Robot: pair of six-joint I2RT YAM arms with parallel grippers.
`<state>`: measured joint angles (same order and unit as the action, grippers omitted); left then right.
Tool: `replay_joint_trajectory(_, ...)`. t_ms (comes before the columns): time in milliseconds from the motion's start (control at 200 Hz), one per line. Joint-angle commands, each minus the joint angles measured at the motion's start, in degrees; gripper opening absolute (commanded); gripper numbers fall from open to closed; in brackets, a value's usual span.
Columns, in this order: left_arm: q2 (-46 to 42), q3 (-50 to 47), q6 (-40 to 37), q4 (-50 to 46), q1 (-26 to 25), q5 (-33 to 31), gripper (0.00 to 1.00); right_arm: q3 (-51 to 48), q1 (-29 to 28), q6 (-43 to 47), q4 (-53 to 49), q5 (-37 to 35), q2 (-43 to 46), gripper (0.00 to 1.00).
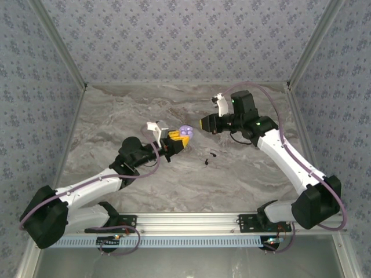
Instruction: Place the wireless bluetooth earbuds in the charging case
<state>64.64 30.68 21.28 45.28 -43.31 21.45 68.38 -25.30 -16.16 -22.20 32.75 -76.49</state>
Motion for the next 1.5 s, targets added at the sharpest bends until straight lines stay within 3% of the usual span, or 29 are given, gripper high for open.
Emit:
replay_joint_trajectory(0, 0.6, 2.6, 1.6, 5.8, -0.4, 2.3, 0.1, -2.1, 0.6, -2.0, 4.0, 5.3, -0.5, 0.19)
replay_joint_trajectory(330, 1.8, 2.7, 2.8, 8.5, -0.4, 3.7, 0.1, -2.8, 0.6, -3.0, 7.7, 13.8, -0.9, 0.19)
replay_joint_trajectory(875, 3.0, 1.3, 4.8, 9.4, -0.3, 3.6, 0.09, -5.5, 0.8, -7.6, 19.1, 21.7, 3.9, 0.17)
replay_joint_trajectory(1224, 3.0, 1.5, 4.7, 8.0, -0.4, 2.8, 0.1, -4.5, -0.3, -4.3, 15.5, 25.4, 4.1, 0.17)
replay_joint_trajectory(1494, 2.9, 2.1, 4.5, 5.9, -0.3, -0.1, 0.1, -1.3, -3.2, 1.8, 6.9, 22.6, 3.5, 0.18)
